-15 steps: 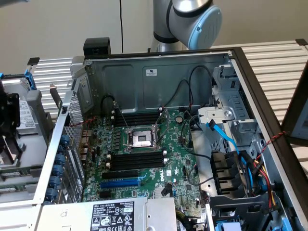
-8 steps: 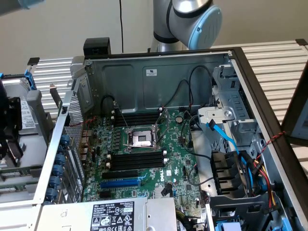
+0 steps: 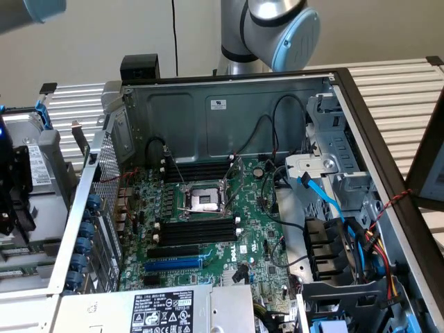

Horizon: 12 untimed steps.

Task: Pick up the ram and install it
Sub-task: 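Pick up the ram and move it above insertion slot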

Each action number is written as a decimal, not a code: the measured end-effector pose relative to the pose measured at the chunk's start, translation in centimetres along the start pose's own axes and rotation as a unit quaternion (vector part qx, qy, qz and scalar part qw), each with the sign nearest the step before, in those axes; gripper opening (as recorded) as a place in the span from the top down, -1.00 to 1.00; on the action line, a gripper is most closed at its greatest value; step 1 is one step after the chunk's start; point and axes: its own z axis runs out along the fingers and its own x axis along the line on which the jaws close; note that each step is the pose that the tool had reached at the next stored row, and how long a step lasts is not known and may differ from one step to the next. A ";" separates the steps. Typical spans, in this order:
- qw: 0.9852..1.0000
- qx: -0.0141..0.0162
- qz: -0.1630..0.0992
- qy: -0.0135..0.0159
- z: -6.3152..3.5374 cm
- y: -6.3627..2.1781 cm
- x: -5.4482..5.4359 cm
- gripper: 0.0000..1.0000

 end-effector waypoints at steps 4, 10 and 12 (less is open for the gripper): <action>1.000 0.001 -0.023 -0.001 0.14 0.02 0.2 0.36; 1.000 0.002 -0.030 -0.001 0.57 0.03 1.3 0.36; 0.999 0.002 -0.033 -0.001 0.94 0.02 1.5 0.36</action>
